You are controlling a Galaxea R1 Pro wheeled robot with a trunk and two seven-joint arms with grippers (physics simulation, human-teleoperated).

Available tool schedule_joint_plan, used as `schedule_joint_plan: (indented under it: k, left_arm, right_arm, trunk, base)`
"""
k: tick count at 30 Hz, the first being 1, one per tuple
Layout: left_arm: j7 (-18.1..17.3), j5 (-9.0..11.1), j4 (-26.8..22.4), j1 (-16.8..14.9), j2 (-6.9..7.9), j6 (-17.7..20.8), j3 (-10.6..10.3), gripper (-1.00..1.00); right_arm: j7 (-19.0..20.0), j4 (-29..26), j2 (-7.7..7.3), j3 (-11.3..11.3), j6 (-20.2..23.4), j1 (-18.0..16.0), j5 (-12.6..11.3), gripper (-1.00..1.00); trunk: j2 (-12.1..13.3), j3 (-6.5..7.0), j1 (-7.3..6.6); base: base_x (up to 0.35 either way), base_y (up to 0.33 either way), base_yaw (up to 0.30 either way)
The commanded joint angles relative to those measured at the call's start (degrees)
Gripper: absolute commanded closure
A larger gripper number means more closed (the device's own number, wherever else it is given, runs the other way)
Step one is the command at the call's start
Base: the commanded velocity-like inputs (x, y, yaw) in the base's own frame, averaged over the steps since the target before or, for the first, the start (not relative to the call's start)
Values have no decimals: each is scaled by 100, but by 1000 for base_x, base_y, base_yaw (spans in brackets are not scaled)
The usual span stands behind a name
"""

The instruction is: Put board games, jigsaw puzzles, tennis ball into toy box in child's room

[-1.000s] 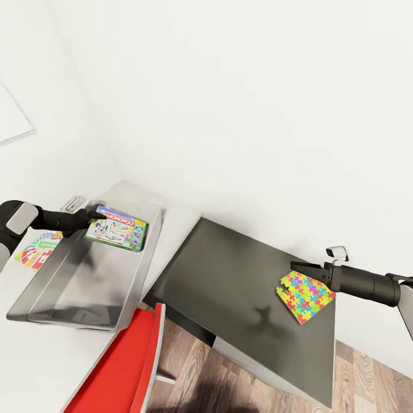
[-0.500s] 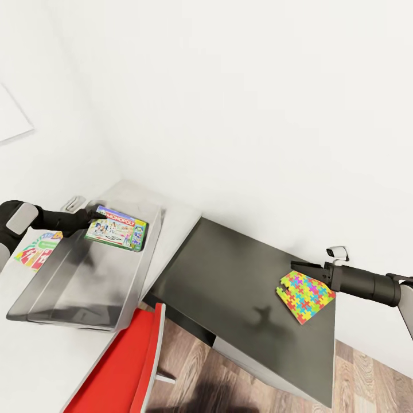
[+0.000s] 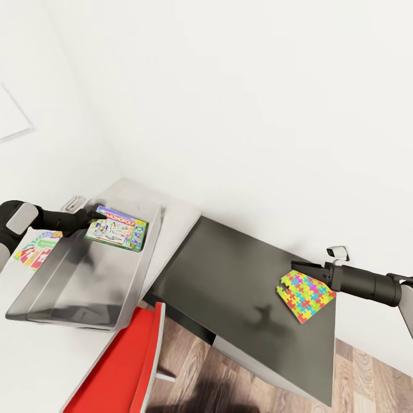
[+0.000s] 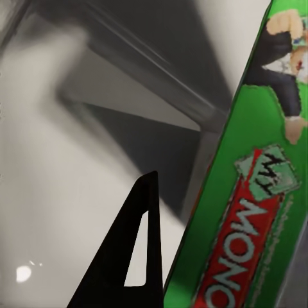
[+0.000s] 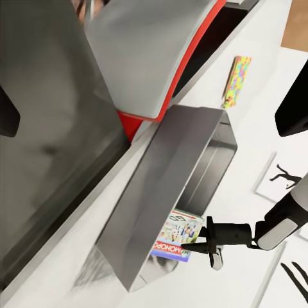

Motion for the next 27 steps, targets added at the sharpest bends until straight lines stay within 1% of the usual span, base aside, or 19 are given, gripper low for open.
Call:
schedule_joint_plan:
  k: [1,20,27]
  left_arm:
    - [-48,-48,0,-5,5,-1,-25,100]
    - [-48,-50,0,0,5,-2,-25,100]
    - [-48,-50,0,-1,5,-2,-25,100]
  right_arm:
    - [22,-1,-4,-1,21,-5,9,-100]
    - [22,-1,-8,-4,21,-5,9,-100]
    - [22,-1,-11,-4,21,-5,9,-100]
  trunk:
    - [-10,-13,3]
    - [-10,-40,3]
    - [-10,-76,3]
  base:
    - [0,0,0]
    - [0,0,0]
    - [0,0,0]
